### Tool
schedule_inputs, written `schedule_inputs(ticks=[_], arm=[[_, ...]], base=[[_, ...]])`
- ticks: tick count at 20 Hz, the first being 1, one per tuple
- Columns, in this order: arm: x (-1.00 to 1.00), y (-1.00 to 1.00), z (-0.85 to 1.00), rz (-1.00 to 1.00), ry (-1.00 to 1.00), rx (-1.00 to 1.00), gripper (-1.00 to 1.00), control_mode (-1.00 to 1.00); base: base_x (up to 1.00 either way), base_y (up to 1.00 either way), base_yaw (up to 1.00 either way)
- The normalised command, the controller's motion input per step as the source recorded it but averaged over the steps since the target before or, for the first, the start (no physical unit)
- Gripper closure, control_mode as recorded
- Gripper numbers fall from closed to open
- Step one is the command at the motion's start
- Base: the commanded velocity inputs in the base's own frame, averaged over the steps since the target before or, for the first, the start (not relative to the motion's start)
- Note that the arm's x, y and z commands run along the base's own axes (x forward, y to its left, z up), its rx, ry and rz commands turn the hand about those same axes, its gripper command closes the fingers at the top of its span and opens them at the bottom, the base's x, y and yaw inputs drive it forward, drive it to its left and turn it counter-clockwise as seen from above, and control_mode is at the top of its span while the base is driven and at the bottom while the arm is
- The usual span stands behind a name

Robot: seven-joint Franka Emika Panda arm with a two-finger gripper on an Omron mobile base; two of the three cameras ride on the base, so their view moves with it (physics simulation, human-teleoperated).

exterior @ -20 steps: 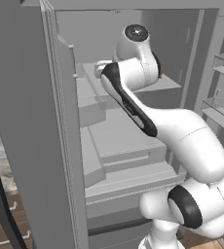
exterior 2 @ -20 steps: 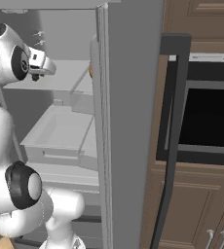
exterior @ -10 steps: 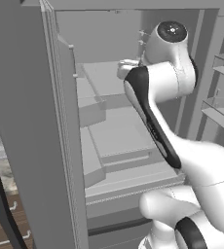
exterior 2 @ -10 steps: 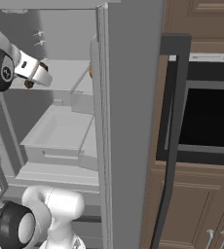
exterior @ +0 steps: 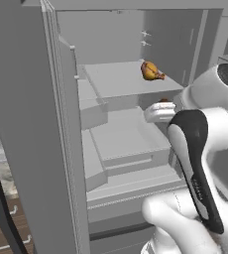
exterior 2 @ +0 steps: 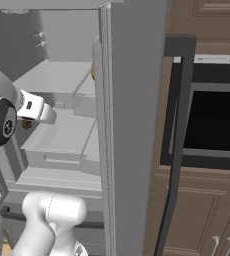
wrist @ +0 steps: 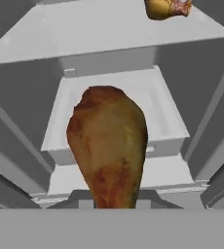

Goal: Gather the broccoli and onion from the fridge and place them on a tray on the dining counter. Then gather the chicken drumsticks from the fridge and place them on the other tray.

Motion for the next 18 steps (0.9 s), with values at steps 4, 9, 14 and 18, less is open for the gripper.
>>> schedule_inputs(ticks=[4,9,14,18], arm=[[-0.57,-0.03,-0.84,0.09,0.09,-0.15,1.0,-1.0],[0.03,-0.17,-0.5,-0.08,0.14,-0.2,1.0,-1.0],[0.05,-0.07,-0.13,-0.03,0.04,-0.04,1.0,-1.0],[-0.17,0.0,0.0,0.0,0.0,0.0,1.0,-1.0]], base=[[0.0,0.0,0.0],[0.0,0.0,0.0],[0.0,0.0,0.0],[0.0,0.0,0.0]])
